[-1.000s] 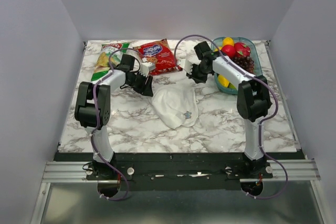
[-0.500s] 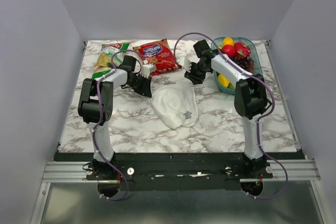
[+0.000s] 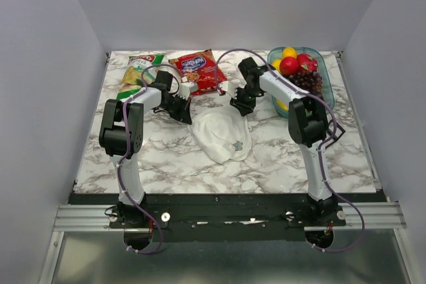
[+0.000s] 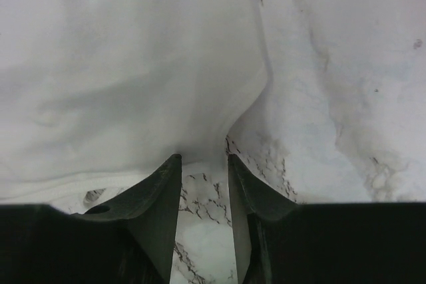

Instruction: Remove the brooch from the garment

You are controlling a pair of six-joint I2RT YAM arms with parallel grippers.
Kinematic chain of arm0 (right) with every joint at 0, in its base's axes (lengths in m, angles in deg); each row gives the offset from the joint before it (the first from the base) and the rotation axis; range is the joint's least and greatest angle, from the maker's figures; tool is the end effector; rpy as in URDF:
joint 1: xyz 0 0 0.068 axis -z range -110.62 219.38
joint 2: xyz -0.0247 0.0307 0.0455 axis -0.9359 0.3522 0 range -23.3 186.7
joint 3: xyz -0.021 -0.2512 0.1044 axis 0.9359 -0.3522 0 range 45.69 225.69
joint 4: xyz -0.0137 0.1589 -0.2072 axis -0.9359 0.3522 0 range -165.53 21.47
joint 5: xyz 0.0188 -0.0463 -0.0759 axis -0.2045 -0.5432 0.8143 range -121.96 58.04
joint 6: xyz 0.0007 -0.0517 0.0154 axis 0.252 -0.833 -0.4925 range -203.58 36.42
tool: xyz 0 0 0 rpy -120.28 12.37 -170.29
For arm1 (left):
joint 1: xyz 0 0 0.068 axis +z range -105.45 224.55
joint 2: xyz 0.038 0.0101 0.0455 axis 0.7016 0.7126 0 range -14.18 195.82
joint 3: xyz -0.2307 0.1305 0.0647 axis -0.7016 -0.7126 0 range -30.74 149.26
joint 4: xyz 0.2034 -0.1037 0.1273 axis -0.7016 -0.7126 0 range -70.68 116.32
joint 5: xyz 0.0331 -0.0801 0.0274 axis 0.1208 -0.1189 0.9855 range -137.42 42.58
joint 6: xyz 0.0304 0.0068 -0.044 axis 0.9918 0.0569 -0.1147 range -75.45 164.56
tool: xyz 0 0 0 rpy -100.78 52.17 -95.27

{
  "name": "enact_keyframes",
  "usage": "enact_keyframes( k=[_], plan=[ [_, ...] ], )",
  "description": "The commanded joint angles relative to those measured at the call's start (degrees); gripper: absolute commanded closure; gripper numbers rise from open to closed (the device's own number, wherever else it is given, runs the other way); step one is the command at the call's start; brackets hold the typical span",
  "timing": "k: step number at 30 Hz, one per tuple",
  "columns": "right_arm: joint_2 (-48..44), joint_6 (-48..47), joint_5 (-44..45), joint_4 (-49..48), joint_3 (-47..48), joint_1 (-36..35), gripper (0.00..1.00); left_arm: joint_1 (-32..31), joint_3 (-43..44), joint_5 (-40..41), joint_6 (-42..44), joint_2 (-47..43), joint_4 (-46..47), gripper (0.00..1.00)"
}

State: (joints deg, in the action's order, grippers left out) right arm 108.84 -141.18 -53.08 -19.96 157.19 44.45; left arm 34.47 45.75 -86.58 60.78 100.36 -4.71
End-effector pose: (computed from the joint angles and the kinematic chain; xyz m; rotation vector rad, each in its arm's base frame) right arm 0.4237 0.2111 0.1750 -1.8815 2.0492 0.4032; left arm 0.3857 -0.0915 0.1551 0.7598 2.4988 -0.8998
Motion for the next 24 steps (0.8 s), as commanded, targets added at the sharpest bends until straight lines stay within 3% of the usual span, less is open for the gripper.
enact_keyframes(
  k=[1,5,7,11,17,24],
  plan=[
    [3.12,0.12,0.38,2.17,2.40,-1.00,0.64,0.16,2.08,-2.41,-0.06,-0.11,-1.40,1.00],
    [4.36,1.44,2.40,2.70,4.68,-1.09,0.91,0.16,3.14,-2.50,1.08,-0.37,-2.28,1.00],
    [3.14,2.75,4.16,0.69,3.73,-1.00,0.99,0.16,3.93,-2.42,2.05,-0.81,-3.25,1.00],
    [-6.24,5.48,5.13,-10.27,-1.19,0.14,0.99,0.16,7.08,-1.89,1.61,-5.63,-2.55,1.00],
    [-15.49,9.35,3.72,-17.14,-1.55,2.07,0.99,0.16,18.32,-0.57,3.10,-11.34,-7.72,1.00],
    [-28.15,10.84,2.76,-23.93,-8.22,2.25,0.99,0.16,25.37,4.08,8.29,-19.52,-14.84,1.00]
  ],
)
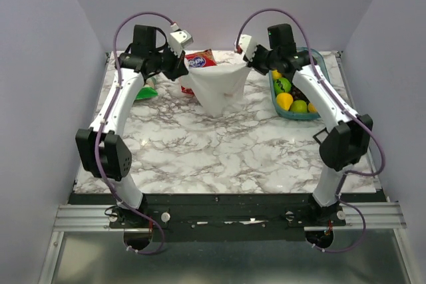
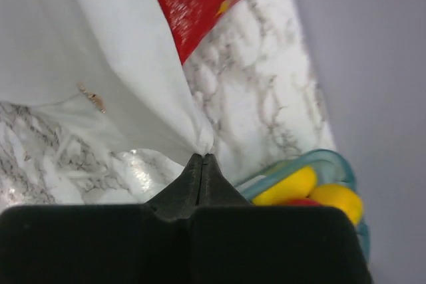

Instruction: Remove the brooch from the garment

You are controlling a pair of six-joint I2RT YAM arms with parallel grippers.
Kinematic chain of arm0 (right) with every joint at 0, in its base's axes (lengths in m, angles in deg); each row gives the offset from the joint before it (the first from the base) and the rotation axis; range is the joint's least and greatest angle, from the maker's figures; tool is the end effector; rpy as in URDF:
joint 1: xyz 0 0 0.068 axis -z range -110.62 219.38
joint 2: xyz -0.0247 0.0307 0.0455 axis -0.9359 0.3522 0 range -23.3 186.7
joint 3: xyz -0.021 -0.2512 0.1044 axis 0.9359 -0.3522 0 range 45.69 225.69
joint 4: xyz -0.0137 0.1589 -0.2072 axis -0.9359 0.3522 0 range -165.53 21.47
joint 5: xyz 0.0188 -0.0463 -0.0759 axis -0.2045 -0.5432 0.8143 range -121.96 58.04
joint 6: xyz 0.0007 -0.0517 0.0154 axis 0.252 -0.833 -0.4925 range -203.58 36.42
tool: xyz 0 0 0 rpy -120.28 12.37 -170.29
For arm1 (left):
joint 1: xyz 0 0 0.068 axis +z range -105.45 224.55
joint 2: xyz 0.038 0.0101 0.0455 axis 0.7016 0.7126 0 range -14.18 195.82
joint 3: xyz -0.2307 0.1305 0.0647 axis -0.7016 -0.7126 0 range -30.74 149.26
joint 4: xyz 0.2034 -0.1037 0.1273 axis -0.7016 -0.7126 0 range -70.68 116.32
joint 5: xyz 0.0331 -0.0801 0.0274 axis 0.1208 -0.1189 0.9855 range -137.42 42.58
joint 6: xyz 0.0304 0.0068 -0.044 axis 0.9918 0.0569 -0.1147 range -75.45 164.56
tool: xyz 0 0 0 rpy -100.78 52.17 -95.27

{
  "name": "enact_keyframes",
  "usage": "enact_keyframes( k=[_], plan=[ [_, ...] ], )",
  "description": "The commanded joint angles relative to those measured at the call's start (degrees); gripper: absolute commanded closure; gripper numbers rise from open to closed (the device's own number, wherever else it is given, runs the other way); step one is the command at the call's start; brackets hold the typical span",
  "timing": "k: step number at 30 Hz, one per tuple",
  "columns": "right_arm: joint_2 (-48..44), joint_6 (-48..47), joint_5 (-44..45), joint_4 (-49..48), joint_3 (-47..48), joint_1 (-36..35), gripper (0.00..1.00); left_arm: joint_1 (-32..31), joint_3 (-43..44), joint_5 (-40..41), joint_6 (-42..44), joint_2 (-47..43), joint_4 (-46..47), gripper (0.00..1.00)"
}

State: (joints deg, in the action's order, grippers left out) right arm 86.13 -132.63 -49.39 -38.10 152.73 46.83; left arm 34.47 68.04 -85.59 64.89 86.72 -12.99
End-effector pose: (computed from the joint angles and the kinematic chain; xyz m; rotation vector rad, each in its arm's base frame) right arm 0.4005 0.1779 0.3431 -1.4303 1.7102 0.0933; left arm 0.3834 -0.0906 0.3562 0.8943 2.0008 -0.6589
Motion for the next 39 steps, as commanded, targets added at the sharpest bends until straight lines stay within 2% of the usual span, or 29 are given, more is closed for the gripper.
enact_keyframes(
  k=[1,4,7,9,10,11,14,15,17,18,20,23,26,32,35,39],
  plan=[
    [-7.02,2.56,-0.94,-6.22,-4.82,-0.13,0.99,0.16,3.43,3.71,4.53,-7.02,-7.18,1.00],
    [-13.61,1.95,-0.94,-7.98,-11.31,-0.04,0.99,0.16,2.47,4.68,6.20,-12.12,-9.81,1.00],
    [-20.38,0.28,-1.55,-8.95,-20.27,-0.13,0.99,0.16,-3.40,5.47,8.92,-17.57,-12.45,1.00],
    [-24.94,-0.94,-2.95,-8.17,-25.72,-0.22,0.99,0.16,-10.78,5.92,9.63,-21.09,-13.77,1.00],
    [-26.44,-1.30,-3.57,-7.73,-31.31,-0.22,0.99,0.16,-13.50,5.57,10.76,-21.88,-14.56,1.00],
    [-27.76,-1.65,-4.18,-6.59,-34.07,-0.39,0.99,0.07,-19.10,3.39,11.21,-23.54,-15.09,1.00],
    [-31.64,-2.97,-5.68,-5.53,-44.44,-0.74,0.99,0.07,-30.44,-0.22,11.66,-26.45,-14.48,0.77],
    [-32.34,-3.58,-5.60,-5.53,-47.08,-0.75,0.99,0.07,-33.01,-0.93,11.31,-26.98,-12.13,0.67],
    [-33.49,-3.59,-5.42,-5.44,-51.91,-0.75,0.99,0.15,-38.20,-0.15,10.51,-27.60,-9.92,0.60],
    [-33.58,-3.68,-5.16,-5.26,-52.98,-0.75,0.99,0.07,-39.01,0.64,11.38,-27.51,-9.13,0.53],
    [-34.10,-3.94,-5.07,-4.39,-54.83,-0.75,0.99,0.07,-40.07,2.22,13.14,-27.17,-8.68,0.51],
    [-34.19,-4.03,-5.24,-4.12,-54.93,-0.75,0.98,0.16,-41.03,6.00,14.20,-26.03,-6.14,0.50],
    [-31.92,-3.07,-5.24,-4.12,-53.00,-0.75,0.86,0.07,-41.13,6.44,13.59,-23.31,-2.97,0.50],
    [-26.03,1.50,-7.00,-3.68,-46.23,-0.75,0.62,-0.11,-37.27,7.40,1.74,-11.64,5.28,0.49],
    [-23.12,3.70,-7.88,-2.28,-42.55,-0.75,0.56,-0.11,-33.32,8.11,-3.79,-6.09,8.19,0.49],
    [-19.52,3.62,-8.23,-1.48,-39.20,-0.66,0.54,-0.11,-29.09,8.12,-6.27,-0.80,8.81,0.50]
  ],
)
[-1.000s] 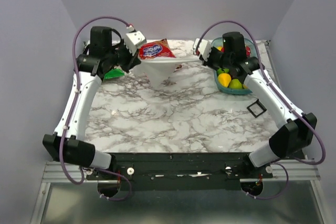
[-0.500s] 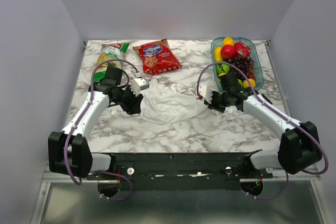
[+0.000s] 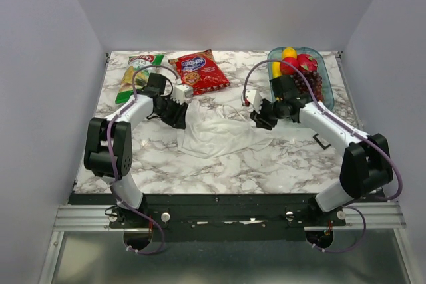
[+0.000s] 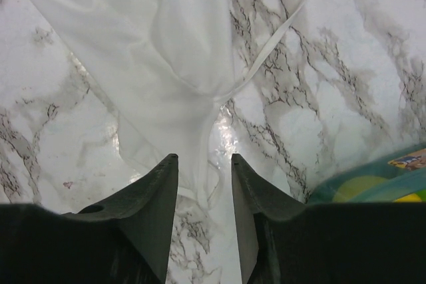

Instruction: Remove the brooch from the garment

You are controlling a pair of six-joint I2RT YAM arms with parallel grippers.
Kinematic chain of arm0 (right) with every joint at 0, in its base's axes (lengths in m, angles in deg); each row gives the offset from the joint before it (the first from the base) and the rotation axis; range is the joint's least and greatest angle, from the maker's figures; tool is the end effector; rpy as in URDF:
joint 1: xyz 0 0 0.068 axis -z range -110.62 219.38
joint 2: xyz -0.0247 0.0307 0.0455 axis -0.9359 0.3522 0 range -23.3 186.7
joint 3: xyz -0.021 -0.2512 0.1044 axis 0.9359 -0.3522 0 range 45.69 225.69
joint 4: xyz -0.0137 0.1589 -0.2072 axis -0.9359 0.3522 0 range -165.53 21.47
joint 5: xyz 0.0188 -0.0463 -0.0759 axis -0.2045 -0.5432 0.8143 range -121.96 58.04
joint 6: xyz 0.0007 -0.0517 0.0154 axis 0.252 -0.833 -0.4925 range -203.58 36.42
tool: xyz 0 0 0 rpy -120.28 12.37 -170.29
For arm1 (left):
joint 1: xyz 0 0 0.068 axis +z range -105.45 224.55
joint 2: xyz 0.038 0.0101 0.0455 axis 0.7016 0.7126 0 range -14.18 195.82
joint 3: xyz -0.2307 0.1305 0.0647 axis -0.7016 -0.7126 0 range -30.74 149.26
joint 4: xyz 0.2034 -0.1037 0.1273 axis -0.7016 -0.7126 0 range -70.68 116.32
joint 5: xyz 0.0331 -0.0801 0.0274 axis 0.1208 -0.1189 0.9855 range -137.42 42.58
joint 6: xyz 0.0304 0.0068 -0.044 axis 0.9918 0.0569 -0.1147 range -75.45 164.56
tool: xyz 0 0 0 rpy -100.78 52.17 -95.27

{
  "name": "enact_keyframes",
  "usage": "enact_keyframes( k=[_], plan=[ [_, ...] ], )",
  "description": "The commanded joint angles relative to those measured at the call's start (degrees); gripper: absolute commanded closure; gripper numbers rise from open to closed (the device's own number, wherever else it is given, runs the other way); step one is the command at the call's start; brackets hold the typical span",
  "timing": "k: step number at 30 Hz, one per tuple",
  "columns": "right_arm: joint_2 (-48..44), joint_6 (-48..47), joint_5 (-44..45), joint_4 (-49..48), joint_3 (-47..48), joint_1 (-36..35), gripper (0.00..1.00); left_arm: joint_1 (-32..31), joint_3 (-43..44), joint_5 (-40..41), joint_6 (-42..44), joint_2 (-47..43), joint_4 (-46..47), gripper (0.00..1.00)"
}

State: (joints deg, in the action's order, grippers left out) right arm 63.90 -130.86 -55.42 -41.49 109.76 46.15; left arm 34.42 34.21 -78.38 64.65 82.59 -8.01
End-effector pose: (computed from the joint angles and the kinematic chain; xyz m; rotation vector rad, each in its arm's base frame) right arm 0.2828 0.1368 0.2466 -1.5548 1.9368 0.3515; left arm 0.3247 -0.0767 0.2019 0.8268 2.4765 -0.6713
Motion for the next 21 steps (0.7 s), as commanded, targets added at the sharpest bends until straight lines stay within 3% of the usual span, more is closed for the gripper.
enact_keyframes(
  k=[1,7,16,21],
  plan=[
    [4.80,1.94,-2.03,1.82,4.30,-0.07,0.54,-0.06,5.27,0.64,-6.47,4.03,4.00,0.50],
    [14.74,4.48,3.76,0.59,13.87,-0.07,0.54,-0.06,9.76,-2.35,-8.23,8.70,-0.65,0.52],
    [32.75,3.61,4.74,4.09,32.15,-0.94,0.54,-0.06,1.94,-3.14,-8.76,2.46,-4.17,0.50],
    [37.86,3.69,5.62,7.18,39.01,-2.61,0.51,-0.15,-2.19,-3.50,-7.97,1.14,-3.82,0.49]
  ],
)
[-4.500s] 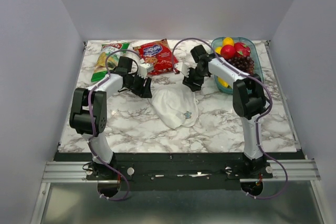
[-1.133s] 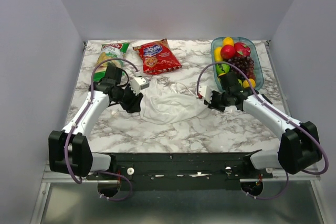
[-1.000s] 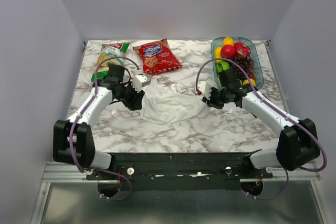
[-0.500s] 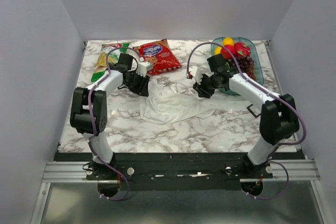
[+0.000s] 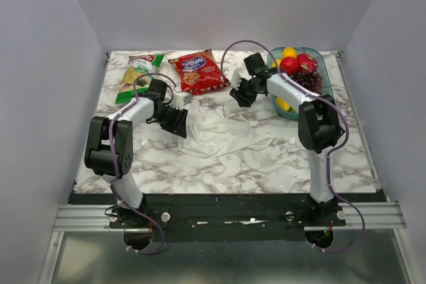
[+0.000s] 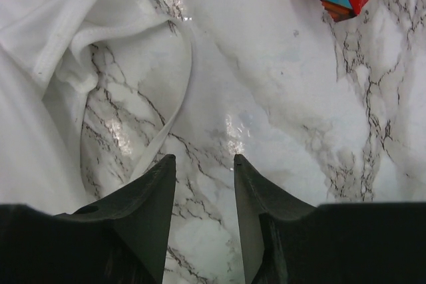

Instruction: Remove the brooch from the garment

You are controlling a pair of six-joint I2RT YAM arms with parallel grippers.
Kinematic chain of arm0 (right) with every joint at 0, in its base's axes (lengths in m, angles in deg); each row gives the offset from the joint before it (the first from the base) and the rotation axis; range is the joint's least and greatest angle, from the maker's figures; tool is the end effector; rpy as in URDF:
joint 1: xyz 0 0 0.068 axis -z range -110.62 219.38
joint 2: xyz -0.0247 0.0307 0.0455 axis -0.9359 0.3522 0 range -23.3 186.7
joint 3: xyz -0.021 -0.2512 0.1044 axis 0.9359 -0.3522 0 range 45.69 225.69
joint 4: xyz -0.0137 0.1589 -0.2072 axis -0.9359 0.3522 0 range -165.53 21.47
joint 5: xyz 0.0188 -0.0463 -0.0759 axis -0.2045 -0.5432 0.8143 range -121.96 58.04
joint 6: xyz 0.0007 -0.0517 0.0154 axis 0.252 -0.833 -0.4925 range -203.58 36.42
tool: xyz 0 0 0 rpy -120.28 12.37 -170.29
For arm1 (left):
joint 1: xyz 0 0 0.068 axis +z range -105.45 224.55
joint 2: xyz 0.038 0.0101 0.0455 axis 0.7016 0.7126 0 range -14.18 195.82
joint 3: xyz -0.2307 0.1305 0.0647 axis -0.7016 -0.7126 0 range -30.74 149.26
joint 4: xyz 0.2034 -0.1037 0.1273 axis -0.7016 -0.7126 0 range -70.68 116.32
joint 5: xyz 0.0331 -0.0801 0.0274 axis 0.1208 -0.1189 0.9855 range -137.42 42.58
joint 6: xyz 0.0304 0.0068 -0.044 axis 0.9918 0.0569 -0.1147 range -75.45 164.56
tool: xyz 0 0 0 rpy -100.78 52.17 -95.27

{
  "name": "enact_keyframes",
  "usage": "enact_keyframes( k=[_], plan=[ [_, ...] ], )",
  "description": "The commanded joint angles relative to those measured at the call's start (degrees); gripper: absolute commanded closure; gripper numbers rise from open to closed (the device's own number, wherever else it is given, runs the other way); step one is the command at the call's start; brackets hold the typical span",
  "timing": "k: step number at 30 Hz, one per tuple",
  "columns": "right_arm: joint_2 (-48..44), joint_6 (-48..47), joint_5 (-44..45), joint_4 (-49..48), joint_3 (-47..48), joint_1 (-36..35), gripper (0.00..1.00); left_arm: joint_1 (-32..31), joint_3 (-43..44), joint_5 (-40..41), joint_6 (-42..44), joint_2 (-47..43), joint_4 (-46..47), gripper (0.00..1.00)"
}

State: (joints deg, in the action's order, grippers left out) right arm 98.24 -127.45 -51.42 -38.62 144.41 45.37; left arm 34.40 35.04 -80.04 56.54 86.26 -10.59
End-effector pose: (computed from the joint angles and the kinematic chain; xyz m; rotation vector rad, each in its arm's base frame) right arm 0.4167 0.1986 0.2060 -1.5211 2.0484 0.3118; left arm 0.3277 -0.0783 0.1846 0.6465 2.6344 -0.7857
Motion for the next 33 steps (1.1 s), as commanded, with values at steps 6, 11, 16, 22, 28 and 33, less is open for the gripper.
enact_keyframes(
  k=[6,11,16,22,28,33],
  plan=[
    [9.68,-0.33,4.34,8.79,10.70,-3.24,0.51,-0.13,-2.33,-3.24,0.40,-1.04,-1.50,0.49],
    [12.14,-1.12,5.93,11.08,12.46,-3.85,0.53,-0.57,-0.74,-5.69,3.65,1.24,-5.36,0.50],
    [13.02,-1.74,4.79,12.84,13.08,-4.20,0.54,-0.57,-2.93,-6.49,3.57,0.98,-5.11,0.49],
    [15.39,-2.44,5.32,15.82,14.92,-4.91,0.80,-1.01,-4.25,-7.89,2.51,0.54,-3.88,0.50],
    [13.82,1.06,7.24,12.50,17.03,-4.47,0.99,-1.45,-4.69,-8.77,3.92,0.72,-3.96,0.51],
    [4.52,6.43,4.35,4.94,15.37,-1.92,0.99,-1.71,-5.04,-7.90,4.62,0.63,-3.53,0.58]
  ],
)
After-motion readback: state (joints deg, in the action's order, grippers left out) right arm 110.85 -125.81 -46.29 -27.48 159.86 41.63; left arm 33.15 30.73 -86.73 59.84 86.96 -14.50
